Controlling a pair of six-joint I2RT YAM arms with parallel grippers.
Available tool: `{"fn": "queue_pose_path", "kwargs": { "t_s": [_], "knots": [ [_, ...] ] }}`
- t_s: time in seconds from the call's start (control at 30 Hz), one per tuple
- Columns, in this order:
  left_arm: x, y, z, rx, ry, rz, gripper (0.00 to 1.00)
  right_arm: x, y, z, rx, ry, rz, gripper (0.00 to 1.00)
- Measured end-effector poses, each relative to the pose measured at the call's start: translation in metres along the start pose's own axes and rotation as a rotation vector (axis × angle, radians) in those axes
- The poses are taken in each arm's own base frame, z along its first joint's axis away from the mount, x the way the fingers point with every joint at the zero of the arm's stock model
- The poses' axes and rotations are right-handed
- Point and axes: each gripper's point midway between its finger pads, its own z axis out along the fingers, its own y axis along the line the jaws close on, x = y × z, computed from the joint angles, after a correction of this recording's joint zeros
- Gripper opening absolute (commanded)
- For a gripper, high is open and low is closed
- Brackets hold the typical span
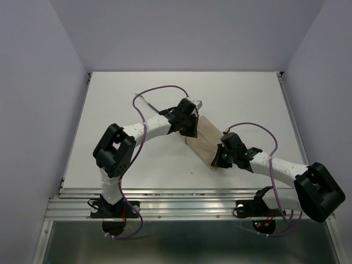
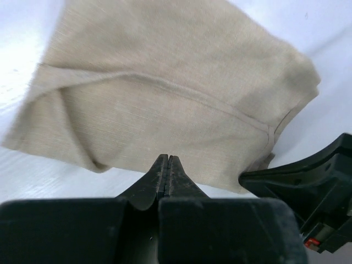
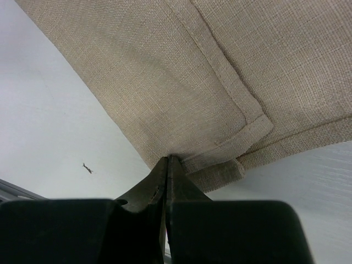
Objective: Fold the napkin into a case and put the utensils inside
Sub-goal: Stuff the 2/3 rectangle-folded napkin at the center of the board.
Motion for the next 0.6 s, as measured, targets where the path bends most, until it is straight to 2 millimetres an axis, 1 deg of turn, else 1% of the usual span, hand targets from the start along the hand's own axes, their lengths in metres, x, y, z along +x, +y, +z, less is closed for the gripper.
{"fn": "queue_pose_path", "kwargs": {
  "t_s": [0.03,0.1,0.17,0.2,0.27,0.37,0.47,0.6],
  "knots": [
    [-0.009,0.002,-0.006,-0.005,-0.027,-0.004,0.00,0.000,0.000,0.000,-0.001,-0.001,0.000,0.01],
    [-0.020,0.007,-0.012,-0.013,-0.054,-0.016,0.00,0.000,0.000,-0.001,-0.002,-0.003,0.000,0.01],
    [-0.032,0.019,-0.016,-0.035,-0.083,-0.038,0.00,0.001,-0.001,-0.002,-0.001,-0.002,0.000,0.01],
    [-0.034,0.024,-0.017,-0.045,-0.086,-0.045,0.00,0.001,-0.001,-0.002,0.000,-0.002,0.000,0.01],
    [-0.036,0.038,-0.017,-0.076,-0.087,-0.068,0.00,0.001,-0.001,-0.002,0.001,-0.002,0.001,0.01],
    [-0.036,0.052,-0.012,-0.109,-0.078,-0.089,0.00,0.001,-0.002,-0.003,0.002,-0.002,0.001,0.01],
    [-0.033,0.058,-0.004,-0.130,-0.067,-0.100,0.00,0.002,-0.002,-0.003,0.003,-0.001,0.001,0.01],
    [-0.031,0.063,-0.001,-0.144,-0.060,-0.115,0.00,0.002,-0.002,-0.004,0.005,0.000,0.001,0.01]
  ]
}}
